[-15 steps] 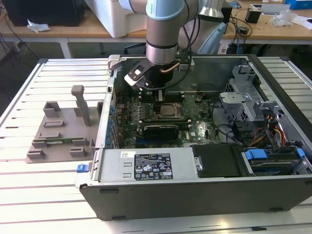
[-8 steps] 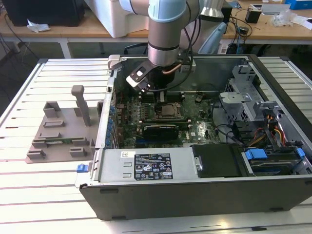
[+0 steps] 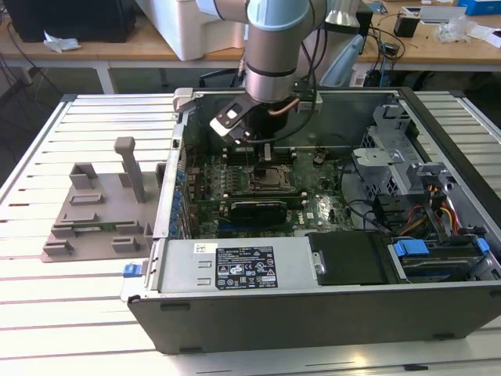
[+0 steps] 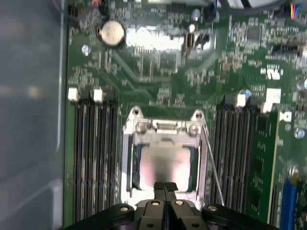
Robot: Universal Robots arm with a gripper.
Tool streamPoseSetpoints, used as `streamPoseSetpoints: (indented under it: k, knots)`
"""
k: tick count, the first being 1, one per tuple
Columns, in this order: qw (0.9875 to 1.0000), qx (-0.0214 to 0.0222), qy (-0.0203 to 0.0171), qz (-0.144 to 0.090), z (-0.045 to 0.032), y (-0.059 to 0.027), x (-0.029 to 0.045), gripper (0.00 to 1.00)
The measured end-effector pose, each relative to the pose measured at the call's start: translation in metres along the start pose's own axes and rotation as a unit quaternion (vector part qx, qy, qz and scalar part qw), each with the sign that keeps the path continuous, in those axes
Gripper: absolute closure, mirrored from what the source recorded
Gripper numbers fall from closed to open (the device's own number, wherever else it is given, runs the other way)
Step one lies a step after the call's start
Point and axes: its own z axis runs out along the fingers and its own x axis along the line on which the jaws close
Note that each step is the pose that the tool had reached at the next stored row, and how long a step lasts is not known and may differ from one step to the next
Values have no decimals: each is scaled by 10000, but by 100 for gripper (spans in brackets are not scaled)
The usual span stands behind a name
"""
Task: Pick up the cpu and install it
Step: 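Close the cpu cover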
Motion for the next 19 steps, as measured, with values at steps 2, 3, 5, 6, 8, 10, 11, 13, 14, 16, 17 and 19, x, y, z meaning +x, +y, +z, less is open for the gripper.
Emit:
streamPoseSetpoints:
  k: [2, 3, 5, 6, 8, 10, 11, 13, 14, 16, 17, 19]
  knots:
    - [10000, 31, 5, -1, -3, 80, -4, 89]
    - [10000, 45, 8, -2, -5, 118, -6, 89]
    - [10000, 67, 12, -2, -8, 184, -8, 89]
    - [10000, 69, 12, -3, -12, 199, -8, 89]
    - [10000, 69, 12, -2, -28, 200, -8, 89]
    - [10000, 69, 13, -1, -50, 199, -8, 89]
    - [10000, 69, 13, -2, -62, 199, -8, 89]
    - [10000, 69, 13, -2, -91, 198, -8, 89]
    - [10000, 69, 12, -2, -113, 197, -9, 89]
    - [10000, 69, 13, -2, -136, 196, -8, 89]
    - [10000, 69, 13, -2, -155, 195, -8, 89]
    - [10000, 69, 12, -2, -180, 194, -8, 89]
